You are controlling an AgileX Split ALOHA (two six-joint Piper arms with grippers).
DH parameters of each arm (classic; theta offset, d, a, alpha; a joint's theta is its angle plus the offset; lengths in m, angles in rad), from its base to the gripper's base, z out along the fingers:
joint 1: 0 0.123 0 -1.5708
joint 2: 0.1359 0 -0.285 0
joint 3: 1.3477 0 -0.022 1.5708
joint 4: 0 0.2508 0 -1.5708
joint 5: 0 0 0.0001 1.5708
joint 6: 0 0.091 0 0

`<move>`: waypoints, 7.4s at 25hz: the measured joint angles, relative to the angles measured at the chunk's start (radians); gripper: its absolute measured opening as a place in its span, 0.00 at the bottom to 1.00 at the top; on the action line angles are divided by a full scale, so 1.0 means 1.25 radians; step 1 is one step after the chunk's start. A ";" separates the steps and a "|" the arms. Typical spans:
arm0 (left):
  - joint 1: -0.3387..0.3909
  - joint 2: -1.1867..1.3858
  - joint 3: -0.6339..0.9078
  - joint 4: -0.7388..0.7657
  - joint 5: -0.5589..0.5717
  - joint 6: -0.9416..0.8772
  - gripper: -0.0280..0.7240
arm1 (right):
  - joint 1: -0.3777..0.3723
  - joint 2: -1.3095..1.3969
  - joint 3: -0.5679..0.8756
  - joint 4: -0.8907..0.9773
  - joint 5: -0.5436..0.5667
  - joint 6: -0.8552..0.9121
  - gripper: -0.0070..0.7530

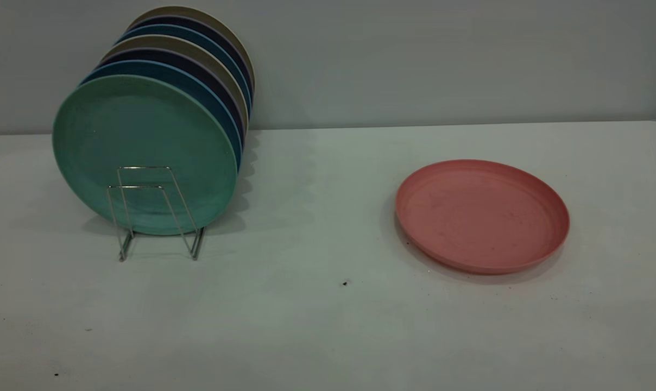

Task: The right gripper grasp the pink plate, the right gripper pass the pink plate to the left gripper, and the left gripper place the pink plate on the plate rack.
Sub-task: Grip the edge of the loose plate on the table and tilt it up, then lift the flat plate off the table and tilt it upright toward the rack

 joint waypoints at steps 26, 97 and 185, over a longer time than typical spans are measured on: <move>0.000 0.236 -0.064 -0.031 -0.166 -0.060 0.46 | 0.000 0.179 -0.016 -0.018 -0.171 -0.044 0.74; 0.000 0.470 -0.127 -0.164 -0.309 0.126 0.46 | -0.248 1.993 -0.704 1.089 -0.295 -0.813 0.64; 0.000 1.524 -0.143 -1.330 -0.308 1.084 0.46 | 0.033 1.811 -0.702 0.822 -0.163 -0.711 0.03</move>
